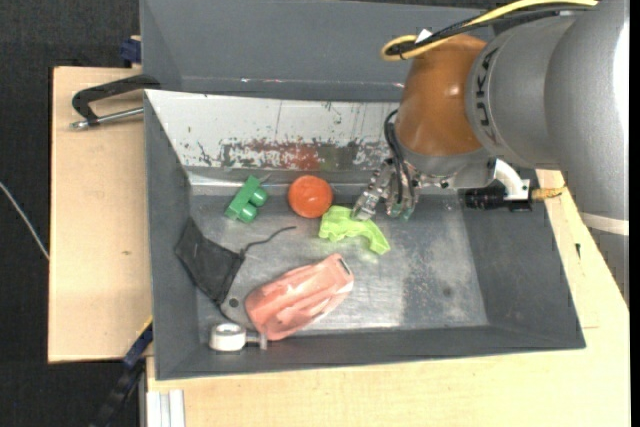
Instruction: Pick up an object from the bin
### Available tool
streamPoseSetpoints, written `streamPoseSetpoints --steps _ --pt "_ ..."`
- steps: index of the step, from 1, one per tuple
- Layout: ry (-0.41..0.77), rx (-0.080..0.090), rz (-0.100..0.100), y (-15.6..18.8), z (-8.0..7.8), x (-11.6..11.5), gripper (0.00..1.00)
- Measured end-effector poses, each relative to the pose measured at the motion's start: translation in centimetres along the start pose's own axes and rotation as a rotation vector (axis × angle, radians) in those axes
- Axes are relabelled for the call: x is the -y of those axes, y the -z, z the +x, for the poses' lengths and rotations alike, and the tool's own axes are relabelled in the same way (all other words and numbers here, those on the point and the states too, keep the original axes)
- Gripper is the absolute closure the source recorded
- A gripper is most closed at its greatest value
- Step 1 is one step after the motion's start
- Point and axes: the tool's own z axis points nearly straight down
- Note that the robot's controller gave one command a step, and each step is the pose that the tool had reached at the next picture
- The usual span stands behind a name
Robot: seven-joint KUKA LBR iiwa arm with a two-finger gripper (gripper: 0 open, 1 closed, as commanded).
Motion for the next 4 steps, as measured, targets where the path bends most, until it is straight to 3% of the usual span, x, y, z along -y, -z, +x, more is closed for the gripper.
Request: streamPoseSetpoints --steps 4 --pt "0.001 0.000 0.000 1.1 0.0 0.0 1.00"
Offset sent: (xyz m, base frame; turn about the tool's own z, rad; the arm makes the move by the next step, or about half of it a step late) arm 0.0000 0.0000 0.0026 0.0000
